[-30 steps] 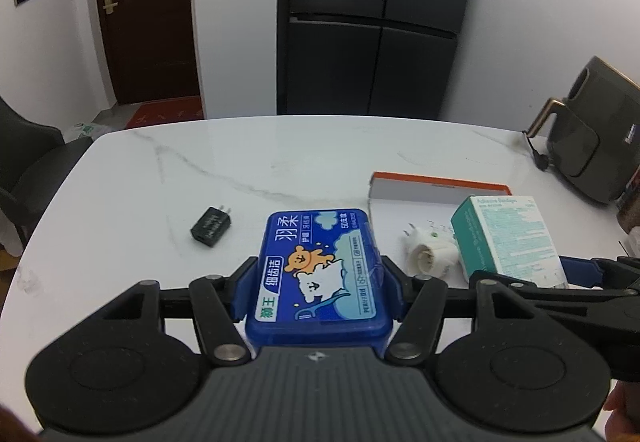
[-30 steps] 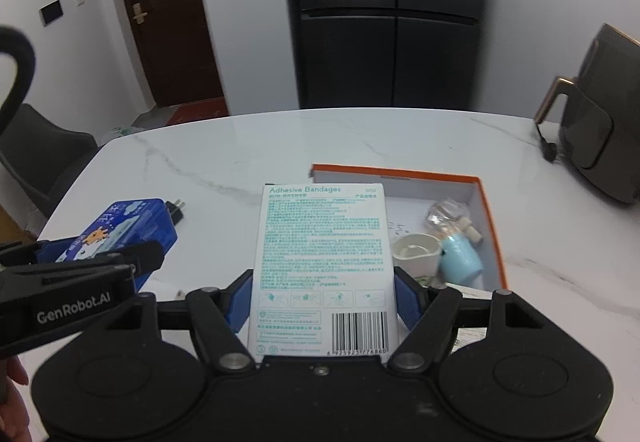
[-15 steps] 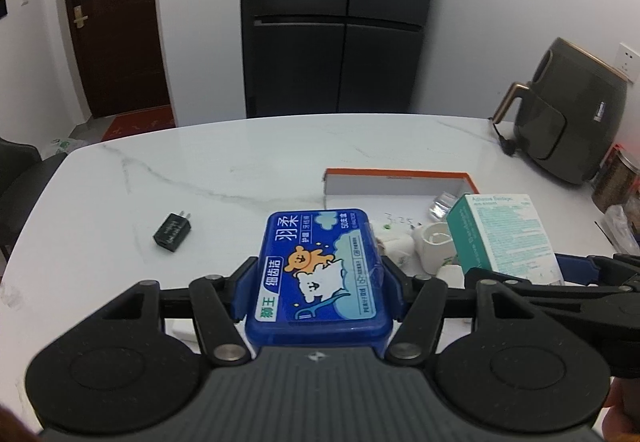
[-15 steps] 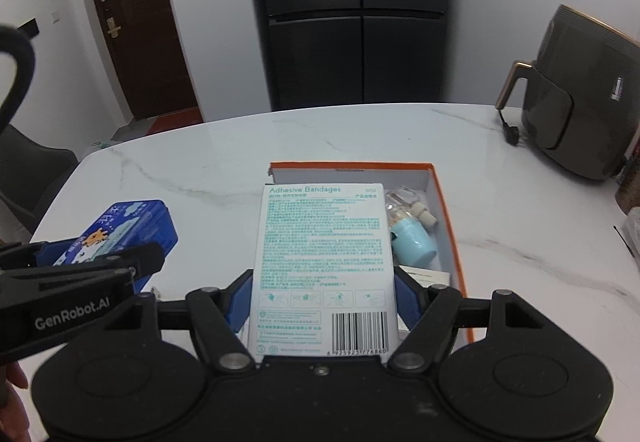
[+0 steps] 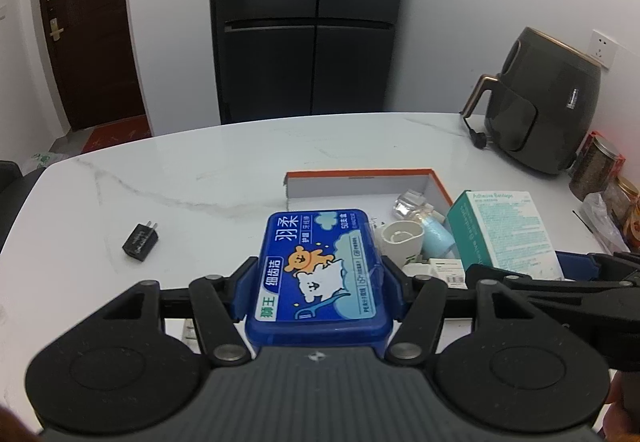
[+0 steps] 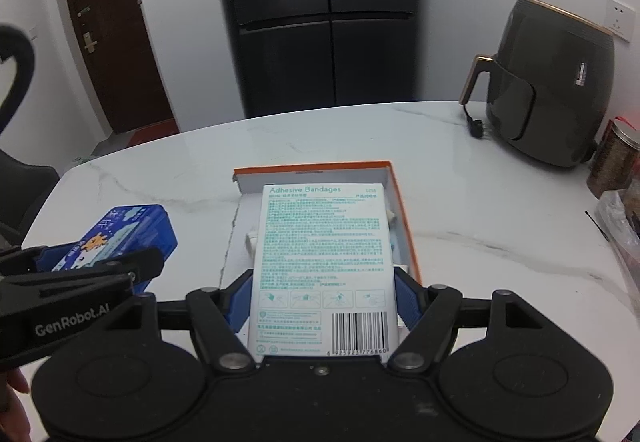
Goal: Organize rigid objects
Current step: 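Carry the blue tin with the left tool while the right tool carries the bandage box to the box, then lower the tin and bandage box into the orange-rimmed box and open both tools, then move both open tools toward the black and white chargers on the table, then grasp the white charger with the right tool while the left tool grasps the black charger, then carry the black charger with the left tool while the right tool carries the white charger to the box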
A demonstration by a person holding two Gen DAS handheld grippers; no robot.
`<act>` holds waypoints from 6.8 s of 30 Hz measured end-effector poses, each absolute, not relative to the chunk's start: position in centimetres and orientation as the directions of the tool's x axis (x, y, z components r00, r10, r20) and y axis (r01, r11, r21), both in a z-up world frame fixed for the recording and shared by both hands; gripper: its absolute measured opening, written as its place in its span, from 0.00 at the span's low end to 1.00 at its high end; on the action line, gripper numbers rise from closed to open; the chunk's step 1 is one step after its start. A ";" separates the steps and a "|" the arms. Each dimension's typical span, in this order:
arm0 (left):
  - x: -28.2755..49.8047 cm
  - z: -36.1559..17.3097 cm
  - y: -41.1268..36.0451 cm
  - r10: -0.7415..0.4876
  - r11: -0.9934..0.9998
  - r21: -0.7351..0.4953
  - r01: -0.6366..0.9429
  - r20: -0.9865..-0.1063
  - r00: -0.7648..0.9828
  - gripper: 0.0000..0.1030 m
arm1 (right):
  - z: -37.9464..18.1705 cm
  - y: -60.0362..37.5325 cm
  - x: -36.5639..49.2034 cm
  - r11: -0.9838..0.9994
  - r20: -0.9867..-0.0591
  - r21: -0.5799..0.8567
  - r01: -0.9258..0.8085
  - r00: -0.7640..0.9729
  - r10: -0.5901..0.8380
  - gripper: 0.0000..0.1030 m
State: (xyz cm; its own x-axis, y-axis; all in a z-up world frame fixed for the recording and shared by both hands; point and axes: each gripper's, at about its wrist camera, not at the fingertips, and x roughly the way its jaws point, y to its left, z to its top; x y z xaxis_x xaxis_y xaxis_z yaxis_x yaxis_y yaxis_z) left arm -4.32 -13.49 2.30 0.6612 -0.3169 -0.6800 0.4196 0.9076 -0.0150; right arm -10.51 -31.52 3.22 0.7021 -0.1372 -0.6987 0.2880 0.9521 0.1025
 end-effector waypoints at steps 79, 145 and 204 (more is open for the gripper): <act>6.2 -1.3 -21.9 -0.353 0.880 -0.062 0.471 -0.749 0.560 0.61 | 2.8 -39.3 -1.5 0.938 -0.678 0.163 0.306 0.725 -0.119 0.82; 4.0 -3.6 6.9 -0.152 0.986 -0.083 0.144 -0.797 0.584 0.80 | -7.2 -7.8 4.8 0.860 -0.817 0.099 -0.501 0.453 0.357 0.83; -0.5 0.4 2.8 -0.113 0.993 -0.060 0.102 -0.741 0.662 0.35 | -0.4 -12.9 -2.0 0.992 -0.744 0.106 -0.064 0.657 0.121 0.49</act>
